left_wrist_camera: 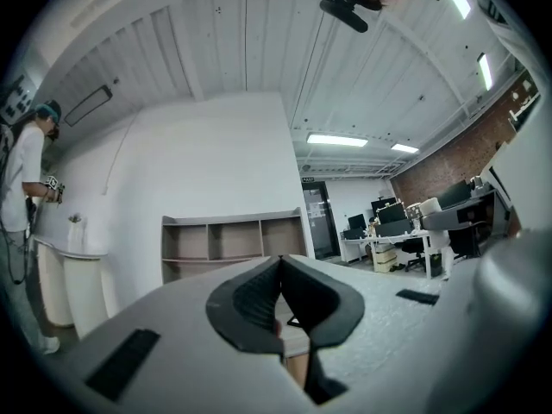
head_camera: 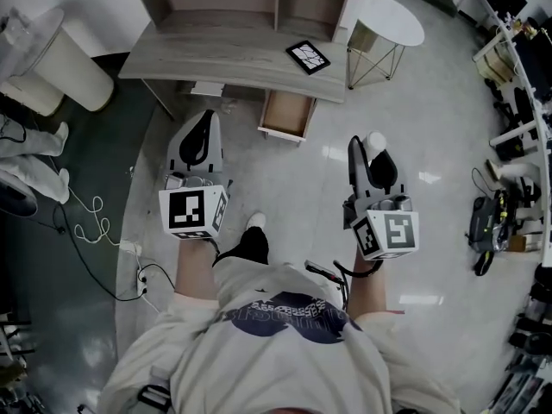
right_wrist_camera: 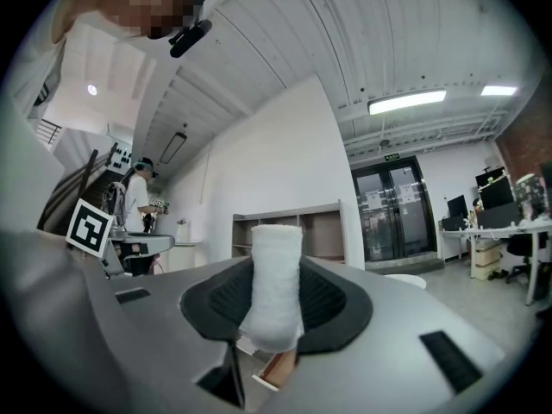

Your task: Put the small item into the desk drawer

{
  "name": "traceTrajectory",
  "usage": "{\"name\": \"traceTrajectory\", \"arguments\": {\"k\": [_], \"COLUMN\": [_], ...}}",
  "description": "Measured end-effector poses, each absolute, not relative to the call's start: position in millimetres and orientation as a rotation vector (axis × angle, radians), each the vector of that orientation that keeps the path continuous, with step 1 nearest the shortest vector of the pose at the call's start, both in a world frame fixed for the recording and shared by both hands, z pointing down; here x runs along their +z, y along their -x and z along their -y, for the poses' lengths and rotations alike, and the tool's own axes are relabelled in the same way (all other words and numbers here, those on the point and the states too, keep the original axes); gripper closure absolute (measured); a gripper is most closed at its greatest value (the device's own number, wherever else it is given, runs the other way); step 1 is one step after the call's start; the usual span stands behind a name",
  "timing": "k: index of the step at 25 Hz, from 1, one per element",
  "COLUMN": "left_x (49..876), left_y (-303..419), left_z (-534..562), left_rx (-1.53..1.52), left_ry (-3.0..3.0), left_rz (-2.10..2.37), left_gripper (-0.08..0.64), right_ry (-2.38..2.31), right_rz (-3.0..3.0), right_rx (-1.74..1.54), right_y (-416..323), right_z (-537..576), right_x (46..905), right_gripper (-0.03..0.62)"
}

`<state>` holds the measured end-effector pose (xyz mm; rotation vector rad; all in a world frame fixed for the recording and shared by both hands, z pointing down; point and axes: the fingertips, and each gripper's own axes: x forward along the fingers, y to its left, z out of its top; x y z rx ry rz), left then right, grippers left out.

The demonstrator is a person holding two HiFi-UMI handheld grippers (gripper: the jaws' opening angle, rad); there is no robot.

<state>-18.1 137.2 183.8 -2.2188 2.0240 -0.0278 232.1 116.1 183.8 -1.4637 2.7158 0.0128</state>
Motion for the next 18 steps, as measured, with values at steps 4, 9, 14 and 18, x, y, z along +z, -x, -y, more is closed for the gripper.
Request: {"name": "traceTrajectory", "arguments": {"k": [4,9,14,18], "left_x": [180,176,181,187], "left_y": [46,71,97,110], "left_z": [-96,-54,-20,-3], "left_rx": [-0.02,-0.006,0.001,0.036], "left_ry": [2.256,2.293,2.325,2.356], "left_rz": [-1.984,-1.929,-1.901,-1.911], "left_gripper": [0.551,0.551,0.551,0.551], "right_ry": [1.525,1.584,1.637,1.665], "right_rz": [-2.689,-2.655,-2.625,-2.622], "right_rx": [0.016,0.046,0.067,0.082], "right_y": [-209,-185,-165,-157], "right_z": [-87,-54,-26,-15], "right_x": [181,174,173,174], "right_gripper": [0.466,0.466,0.466,0.466]}}
